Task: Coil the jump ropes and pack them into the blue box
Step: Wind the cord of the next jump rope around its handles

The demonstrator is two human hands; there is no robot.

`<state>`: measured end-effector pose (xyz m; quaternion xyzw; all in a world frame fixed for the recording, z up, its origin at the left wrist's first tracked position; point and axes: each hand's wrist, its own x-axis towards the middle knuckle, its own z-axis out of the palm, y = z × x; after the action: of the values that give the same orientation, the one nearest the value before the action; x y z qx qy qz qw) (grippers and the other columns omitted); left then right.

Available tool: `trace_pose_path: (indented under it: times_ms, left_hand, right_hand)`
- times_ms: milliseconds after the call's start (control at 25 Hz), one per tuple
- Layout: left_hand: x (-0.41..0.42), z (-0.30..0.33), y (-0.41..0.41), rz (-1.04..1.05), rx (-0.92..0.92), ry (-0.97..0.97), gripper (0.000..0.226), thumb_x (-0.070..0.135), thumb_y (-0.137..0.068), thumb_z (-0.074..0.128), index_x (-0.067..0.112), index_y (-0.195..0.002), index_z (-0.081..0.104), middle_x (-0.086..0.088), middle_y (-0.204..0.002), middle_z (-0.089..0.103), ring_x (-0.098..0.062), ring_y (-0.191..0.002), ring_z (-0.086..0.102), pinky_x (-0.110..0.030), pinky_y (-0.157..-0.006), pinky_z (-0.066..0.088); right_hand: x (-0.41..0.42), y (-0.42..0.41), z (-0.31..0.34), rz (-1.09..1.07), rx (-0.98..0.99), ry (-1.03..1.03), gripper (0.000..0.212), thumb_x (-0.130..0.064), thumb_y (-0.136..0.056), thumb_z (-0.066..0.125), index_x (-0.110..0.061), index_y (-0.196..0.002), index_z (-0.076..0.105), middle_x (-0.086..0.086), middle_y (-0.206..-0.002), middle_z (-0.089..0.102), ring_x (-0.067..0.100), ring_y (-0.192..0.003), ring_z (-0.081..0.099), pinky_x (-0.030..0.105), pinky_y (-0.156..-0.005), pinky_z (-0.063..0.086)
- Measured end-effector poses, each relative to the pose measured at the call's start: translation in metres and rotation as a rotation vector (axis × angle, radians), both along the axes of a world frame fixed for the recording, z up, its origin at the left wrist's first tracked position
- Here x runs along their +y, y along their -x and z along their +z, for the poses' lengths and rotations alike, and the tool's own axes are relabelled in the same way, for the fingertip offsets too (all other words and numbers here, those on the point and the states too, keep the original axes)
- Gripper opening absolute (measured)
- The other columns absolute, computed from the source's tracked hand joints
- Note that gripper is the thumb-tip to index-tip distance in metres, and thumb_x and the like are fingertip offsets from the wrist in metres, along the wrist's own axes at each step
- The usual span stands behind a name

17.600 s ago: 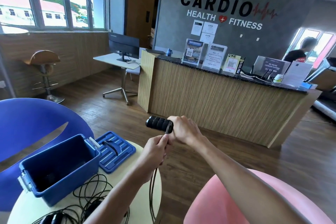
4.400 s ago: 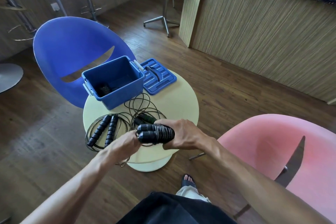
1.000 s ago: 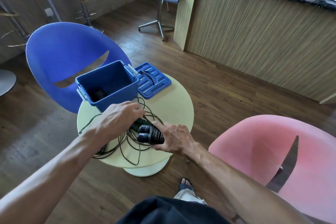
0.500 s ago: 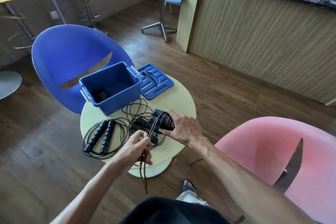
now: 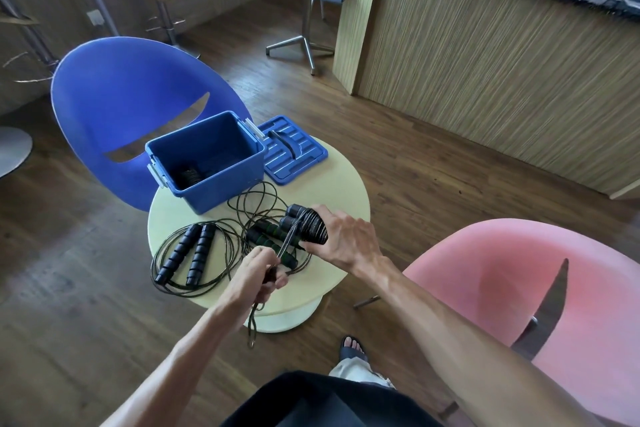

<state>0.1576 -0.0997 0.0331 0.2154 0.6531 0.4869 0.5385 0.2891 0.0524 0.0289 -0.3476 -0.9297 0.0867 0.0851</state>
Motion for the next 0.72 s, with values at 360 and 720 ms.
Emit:
trace_pose_path:
  times_ms: [360,720]
  left_hand:
    - [0.012,0.016,-0.007,-0.072,0.381,-0.02,0.039,0.033,-0.102,0.043,0.012,-0.073,0.057,0.006,-0.05,0.044,-0.006,-0.04,0.031,-0.016,-0.039,0.026]
    - [-0.007,-0.026,0.021,-0.377,0.641,-0.101,0.036,0.039,-0.102,0.038,0.018,-0.075,0.05,-0.002,-0.055,0.061,-0.022,-0.05,0.051,-0.039,-0.056,0.048]
  right_hand:
    - [0.005,0.006,-0.005,-0.067,-0.1,0.055,0.068,-0.075,-0.081,0.056,-0.032,-0.132,0.045,0.004,-0.102,0.07,0.027,-0.083,0.069,0.031,-0.062,0.045]
    - [0.0,-0.001,0.014,0.021,0.01,0.272,0.058,-0.073,-0.078,0.064,-0.037,-0.123,0.057,-0.009,-0.093,0.07,0.017,-0.082,0.066,0.028,-0.063,0.041]
